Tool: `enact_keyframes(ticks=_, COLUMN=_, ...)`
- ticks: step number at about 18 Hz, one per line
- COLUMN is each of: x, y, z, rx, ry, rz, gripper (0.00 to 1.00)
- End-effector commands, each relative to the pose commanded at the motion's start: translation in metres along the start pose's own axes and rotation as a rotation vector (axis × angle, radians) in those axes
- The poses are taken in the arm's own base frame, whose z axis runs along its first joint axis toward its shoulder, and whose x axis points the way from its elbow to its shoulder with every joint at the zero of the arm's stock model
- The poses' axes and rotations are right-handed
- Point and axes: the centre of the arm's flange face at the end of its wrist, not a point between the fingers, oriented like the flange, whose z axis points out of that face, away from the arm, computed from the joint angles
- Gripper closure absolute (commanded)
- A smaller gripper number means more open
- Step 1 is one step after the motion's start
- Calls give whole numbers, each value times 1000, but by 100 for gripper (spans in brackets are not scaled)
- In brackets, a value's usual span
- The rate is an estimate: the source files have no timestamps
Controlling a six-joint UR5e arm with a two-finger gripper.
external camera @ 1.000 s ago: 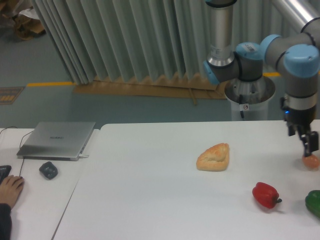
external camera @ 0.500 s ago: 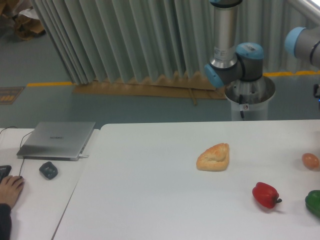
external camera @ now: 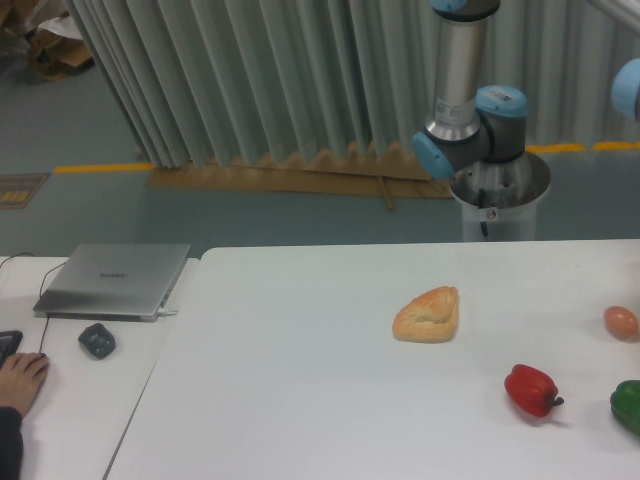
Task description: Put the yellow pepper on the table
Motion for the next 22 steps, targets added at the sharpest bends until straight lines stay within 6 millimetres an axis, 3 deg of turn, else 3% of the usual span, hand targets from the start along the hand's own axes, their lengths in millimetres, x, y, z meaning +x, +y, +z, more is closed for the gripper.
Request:
enact_keyframes(ticks=2, x=3, y=13, z=2, rx=9, ry=-12, rz=-20, gripper=0)
enact_keyframes(ticks=7, x=-3, y=18, z=12, rx=2, ry=-40, rz=-22, gripper=0)
enact_keyframes(ticks=10, x=-7, y=28, z=33, rx=11, ry=-30, rz=-28, gripper=0)
enact_keyframes(ticks=14, x=4, y=41, z=49, rx=29, ry=-7, rz=-52, gripper=0)
enact_keyframes(ticks=22, x=8, y=42, z=65, rx=43, ry=15, rz=-40, gripper=0)
